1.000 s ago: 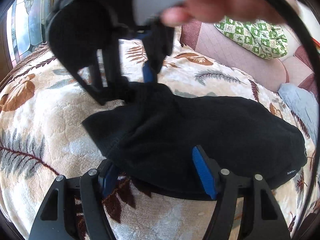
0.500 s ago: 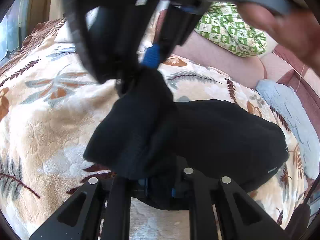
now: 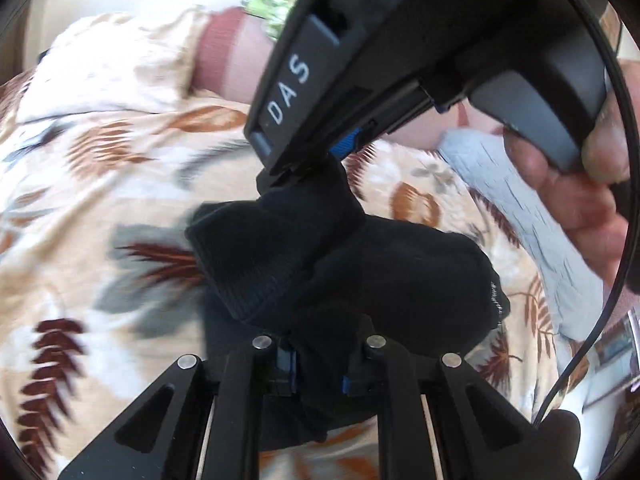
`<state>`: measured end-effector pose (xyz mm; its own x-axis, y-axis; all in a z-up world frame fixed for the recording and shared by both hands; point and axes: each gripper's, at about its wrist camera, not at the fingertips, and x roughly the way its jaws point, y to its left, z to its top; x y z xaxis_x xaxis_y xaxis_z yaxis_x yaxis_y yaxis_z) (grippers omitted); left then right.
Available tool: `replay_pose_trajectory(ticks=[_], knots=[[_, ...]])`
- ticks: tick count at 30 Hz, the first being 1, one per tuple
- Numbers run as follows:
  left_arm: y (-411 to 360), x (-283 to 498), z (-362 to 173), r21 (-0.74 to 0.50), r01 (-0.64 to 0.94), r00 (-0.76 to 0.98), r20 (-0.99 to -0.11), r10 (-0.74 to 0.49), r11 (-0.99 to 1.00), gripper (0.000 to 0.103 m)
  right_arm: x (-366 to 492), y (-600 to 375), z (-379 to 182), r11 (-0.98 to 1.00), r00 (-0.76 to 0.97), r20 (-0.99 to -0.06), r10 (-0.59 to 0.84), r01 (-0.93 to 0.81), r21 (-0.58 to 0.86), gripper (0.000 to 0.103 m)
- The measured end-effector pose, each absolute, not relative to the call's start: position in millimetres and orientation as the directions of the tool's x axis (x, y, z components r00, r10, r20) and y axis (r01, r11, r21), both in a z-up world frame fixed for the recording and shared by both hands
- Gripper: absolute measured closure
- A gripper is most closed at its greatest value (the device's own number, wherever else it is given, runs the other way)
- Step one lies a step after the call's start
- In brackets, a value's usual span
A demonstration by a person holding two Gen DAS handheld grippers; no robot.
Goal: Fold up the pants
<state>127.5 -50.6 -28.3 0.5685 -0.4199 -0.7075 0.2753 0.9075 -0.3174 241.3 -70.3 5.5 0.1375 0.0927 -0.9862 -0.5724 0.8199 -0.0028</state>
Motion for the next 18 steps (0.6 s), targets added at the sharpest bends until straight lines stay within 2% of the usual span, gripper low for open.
replay_pose_trajectory(ticks=[2, 5, 6, 7, 9, 13, 18], knots=[[-75, 127, -32, -0.304, 0.301, 0.549, -0.720, -0.425, 0.904, 0.080, 244, -101, -4, 0.846, 0.130, -0.987, 0.097, -0.533, 0.014, 0.081], [-90, 111, -31, -0.333, 0.356, 0.505, -0.718, -0.480, 0.873, 0.068, 247, -152, -29, 0.889, 0.122, -0.988, 0.094, -0.458, 0.028, 0.070], [-94, 104, -29, -0.349, 0.379, 0.482, -0.716, -0.505, 0.857, 0.066, 247, -171, -38, 0.904, 0.133, -0.988, 0.078, -0.427, 0.014, 0.061], [-93, 95, -27, -0.362, 0.398, 0.465, -0.713, -0.526, 0.843, 0.061, 246, -183, -42, 0.914, 0.143, -0.987, 0.071, -0.406, 0.007, 0.048], [-90, 75, -21, -0.355, 0.426, 0.460, -0.707, -0.537, 0.832, 0.057, 244, -217, -47, 0.943, 0.182, -0.979, 0.096, -0.330, 0.031, 0.035], [-68, 51, -14, -0.326, 0.413, 0.478, -0.717, -0.507, 0.850, 0.056, 231, -259, -35, 0.968, 0.275, -0.949, 0.154, -0.234, 0.089, 0.035], [-40, 59, -26, -0.324, 0.234, 0.511, -0.761, -0.400, 0.917, 0.055, 201, -267, -8, 0.966, 0.400, -0.890, 0.219, -0.220, 0.138, 0.035]])
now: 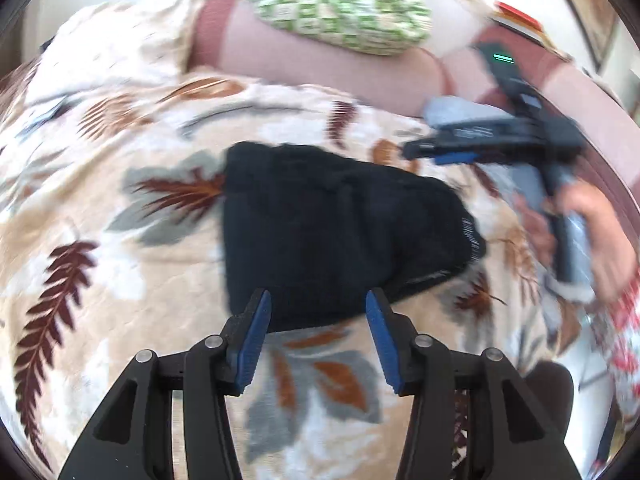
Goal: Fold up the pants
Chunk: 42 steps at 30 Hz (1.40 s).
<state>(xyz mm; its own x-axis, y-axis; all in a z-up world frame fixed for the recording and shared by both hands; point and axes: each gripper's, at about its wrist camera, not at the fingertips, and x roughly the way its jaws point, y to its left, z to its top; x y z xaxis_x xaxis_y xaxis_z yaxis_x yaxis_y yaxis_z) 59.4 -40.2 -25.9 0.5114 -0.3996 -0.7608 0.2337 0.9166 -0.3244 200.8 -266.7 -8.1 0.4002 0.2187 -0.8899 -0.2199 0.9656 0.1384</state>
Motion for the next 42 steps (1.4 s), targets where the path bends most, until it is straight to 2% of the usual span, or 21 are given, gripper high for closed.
replay_pose_trajectory(ticks=[4, 8, 9, 12, 13, 18, 20, 22, 28, 31, 34, 36, 38, 40, 42], knots=[[-15, 60, -34, -0.321, 0.122, 0.523, -0.783, -0.336, 0.939, 0.055, 172, -246, 0, 0.941, 0.447, -0.836, 0.317, -0.256, 0.220, 0.035], [-4, 60, -37, -0.320, 0.097, 0.526, -0.788, -0.321, 0.943, 0.054, 148, -221, -4, 0.900, 0.460, -0.780, 0.424, -0.306, 0.309, 0.036], [-6, 61, -36, -0.312, 0.099, 0.530, -0.788, -0.315, 0.945, 0.055, 142, -213, -7, 0.889, 0.460, -0.768, 0.446, -0.326, 0.322, 0.038], [-11, 65, -36, -0.282, 0.114, 0.537, -0.789, -0.298, 0.953, 0.054, 132, -203, -19, 0.857, 0.428, -0.749, 0.506, -0.347, 0.381, 0.054], [-13, 68, -35, -0.274, 0.121, 0.536, -0.791, -0.295, 0.954, 0.054, 130, -203, -24, 0.849, 0.414, -0.747, 0.521, -0.343, 0.403, 0.054], [-32, 85, -47, -0.219, 0.144, 0.517, -0.815, -0.262, 0.965, 0.054, 128, -221, -49, 0.913, 0.426, -0.813, 0.397, -0.273, 0.303, 0.056], [-39, 93, -58, -0.208, 0.148, 0.491, -0.833, -0.255, 0.967, 0.051, 126, -231, -54, 0.946, 0.447, -0.841, 0.304, -0.248, 0.210, 0.056], [-42, 96, -69, -0.202, 0.139, 0.463, -0.852, -0.244, 0.970, 0.049, 123, -241, -62, 0.963, 0.457, -0.859, 0.231, -0.233, 0.135, 0.037], [-36, 87, -73, -0.232, 0.136, 0.434, -0.860, -0.268, 0.963, 0.046, 119, -248, -45, 0.971, 0.473, -0.859, 0.197, -0.217, 0.103, 0.034], [-29, 78, -65, -0.248, 0.128, 0.443, -0.852, -0.279, 0.960, 0.046, 115, -252, -24, 0.971, 0.527, -0.818, 0.230, -0.186, 0.153, 0.034], [-27, 73, -61, -0.246, 0.115, 0.467, -0.841, -0.271, 0.962, 0.046, 112, -255, -1, 0.952, 0.600, -0.739, 0.307, -0.187, 0.243, 0.033], [-27, 72, -63, -0.255, 0.098, 0.463, -0.844, -0.271, 0.962, 0.046, 114, -258, 4, 0.888, 0.592, -0.668, 0.451, -0.224, 0.401, 0.032], [-28, 71, -66, -0.261, 0.093, 0.453, -0.848, -0.274, 0.961, 0.046, 126, -256, -4, 0.825, 0.539, -0.639, 0.548, -0.227, 0.517, 0.032], [-28, 68, -66, -0.263, 0.093, 0.450, -0.849, -0.276, 0.960, 0.046, 139, -252, -20, 0.799, 0.508, -0.636, 0.580, -0.204, 0.566, 0.032], [-28, 65, -64, -0.264, 0.095, 0.452, -0.848, -0.277, 0.960, 0.046, 152, -248, -40, 0.837, 0.492, -0.694, 0.526, -0.155, 0.524, 0.032]])
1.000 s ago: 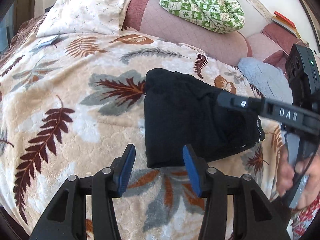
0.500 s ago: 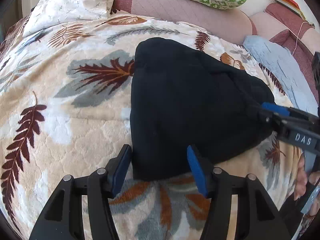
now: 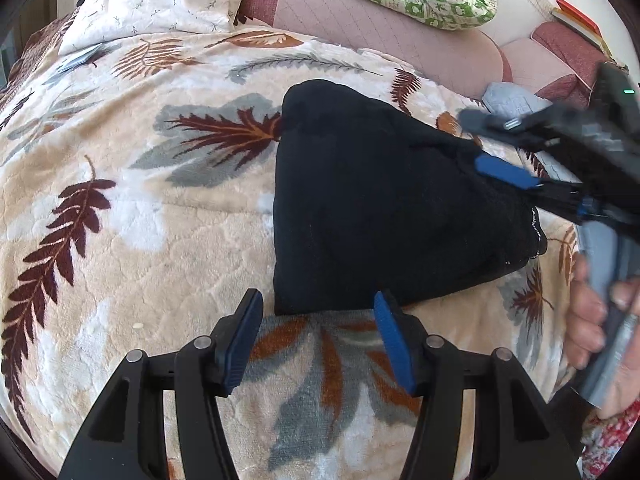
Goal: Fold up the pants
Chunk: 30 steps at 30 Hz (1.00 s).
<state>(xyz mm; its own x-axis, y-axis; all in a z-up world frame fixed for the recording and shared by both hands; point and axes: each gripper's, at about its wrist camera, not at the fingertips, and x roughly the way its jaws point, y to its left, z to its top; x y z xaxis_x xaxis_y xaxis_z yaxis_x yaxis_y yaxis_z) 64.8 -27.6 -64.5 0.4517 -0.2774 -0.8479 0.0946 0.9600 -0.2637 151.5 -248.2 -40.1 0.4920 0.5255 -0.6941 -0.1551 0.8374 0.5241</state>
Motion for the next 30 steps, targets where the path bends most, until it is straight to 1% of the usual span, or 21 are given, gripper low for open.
replay_pose_trajectory(ticks=[3, 5, 9, 13, 14, 18, 21, 23, 26, 30], knots=[[-26, 61, -61, -0.251, 0.098, 0.462, -0.846, -0.267, 0.963, 0.046, 163, -256, -65, 0.868, 0.484, -0.740, 0.467, -0.088, 0.489, 0.032], [-24, 59, -62, -0.244, 0.093, 0.463, -0.847, -0.259, 0.965, 0.046, 163, -260, -67, 0.865, 0.484, -0.741, 0.466, -0.072, 0.497, 0.033], [-20, 59, -66, -0.257, 0.069, 0.450, -0.854, -0.260, 0.964, 0.046, 151, -277, -49, 0.840, 0.527, -0.698, 0.484, -0.055, 0.541, 0.032], [-16, 57, -63, -0.253, 0.069, 0.463, -0.849, -0.256, 0.965, 0.046, 117, -319, -35, 0.828, 0.640, -0.640, 0.425, 0.011, 0.561, 0.031], [-16, 57, -61, -0.247, 0.070, 0.468, -0.847, -0.250, 0.967, 0.046, 103, -336, -35, 0.813, 0.676, -0.618, 0.401, 0.047, 0.580, 0.030], [-18, 61, -60, -0.232, 0.068, 0.476, -0.847, -0.236, 0.970, 0.046, 62, -376, -46, 0.783, 0.741, -0.587, 0.326, 0.136, 0.607, 0.030], [-25, 63, -59, -0.237, 0.068, 0.470, -0.849, -0.241, 0.969, 0.046, 47, -386, -60, 0.776, 0.741, -0.600, 0.303, 0.173, 0.606, 0.030], [-30, 63, -54, -0.233, 0.087, 0.475, -0.845, -0.246, 0.969, 0.046, 43, -389, -71, 0.739, 0.734, -0.600, 0.317, 0.205, 0.641, 0.030], [-43, 63, -42, -0.193, 0.136, 0.502, -0.832, -0.235, 0.972, 0.046, 46, -394, -91, 0.676, 0.718, -0.593, 0.364, 0.234, 0.698, 0.030], [-53, 67, -35, -0.157, 0.165, 0.528, -0.820, -0.221, 0.974, 0.045, 52, -388, -92, 0.689, 0.711, -0.590, 0.382, 0.207, 0.695, 0.030]])
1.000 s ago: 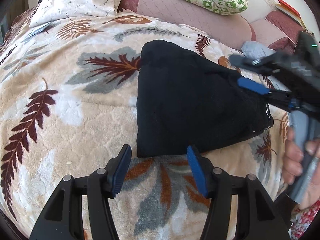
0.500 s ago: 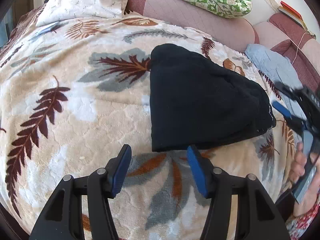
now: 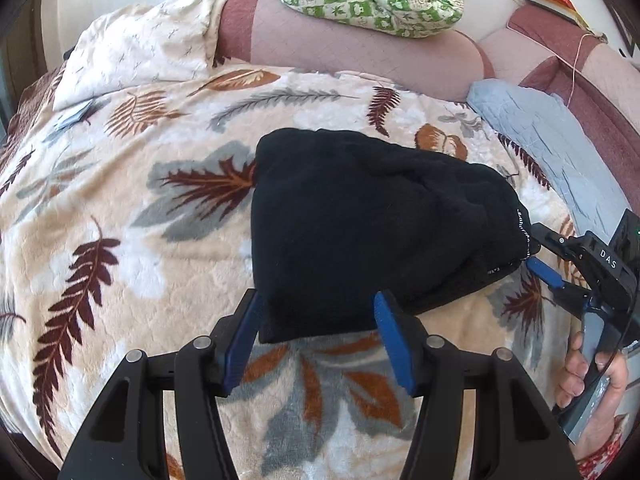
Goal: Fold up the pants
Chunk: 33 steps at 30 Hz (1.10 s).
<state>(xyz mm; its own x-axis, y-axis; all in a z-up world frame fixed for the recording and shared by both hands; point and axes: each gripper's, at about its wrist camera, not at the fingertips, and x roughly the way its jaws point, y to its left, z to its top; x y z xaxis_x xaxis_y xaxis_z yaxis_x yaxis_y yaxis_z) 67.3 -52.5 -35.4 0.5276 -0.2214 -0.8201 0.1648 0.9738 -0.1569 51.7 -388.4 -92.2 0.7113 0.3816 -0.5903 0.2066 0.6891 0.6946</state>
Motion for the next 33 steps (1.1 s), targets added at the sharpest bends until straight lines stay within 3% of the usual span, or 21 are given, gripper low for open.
replay_pose_trajectory(ticks=[7, 13, 16, 20, 25, 31, 33], knots=[[-39, 77, -55, -0.235, 0.078, 0.468, -0.849, -0.244, 0.969, 0.045, 52, -380, -88, 0.729, 0.713, -0.592, 0.376, 0.168, 0.664, 0.028], [-27, 75, -53, -0.295, 0.067, 0.489, -0.823, -0.289, 0.953, 0.045, 51, -364, -69, 0.789, 0.724, -0.592, 0.356, 0.107, 0.605, 0.028], [-22, 79, -57, -0.359, 0.063, 0.485, -0.805, -0.343, 0.931, 0.045, 66, -337, -38, 0.829, 0.704, -0.578, 0.412, -0.027, 0.559, 0.028], [-21, 84, -64, -0.374, 0.059, 0.490, -0.797, -0.353, 0.926, 0.044, 123, -275, -7, 0.814, 0.553, -0.612, 0.566, -0.256, 0.522, 0.028], [-18, 95, -74, -0.396, 0.054, 0.479, -0.795, -0.372, 0.917, 0.044, 190, -174, 3, 0.783, 0.361, -0.719, 0.593, -0.466, 0.412, 0.028], [-17, 104, -79, -0.444, 0.075, 0.479, -0.769, -0.423, 0.893, 0.045, 245, -88, -49, 0.808, 0.187, -0.897, 0.401, -0.533, 0.250, 0.034], [-19, 106, -80, -0.447, 0.090, 0.473, -0.767, -0.433, 0.890, 0.059, 252, -76, -64, 0.808, 0.152, -0.924, 0.352, -0.548, 0.217, 0.047]])
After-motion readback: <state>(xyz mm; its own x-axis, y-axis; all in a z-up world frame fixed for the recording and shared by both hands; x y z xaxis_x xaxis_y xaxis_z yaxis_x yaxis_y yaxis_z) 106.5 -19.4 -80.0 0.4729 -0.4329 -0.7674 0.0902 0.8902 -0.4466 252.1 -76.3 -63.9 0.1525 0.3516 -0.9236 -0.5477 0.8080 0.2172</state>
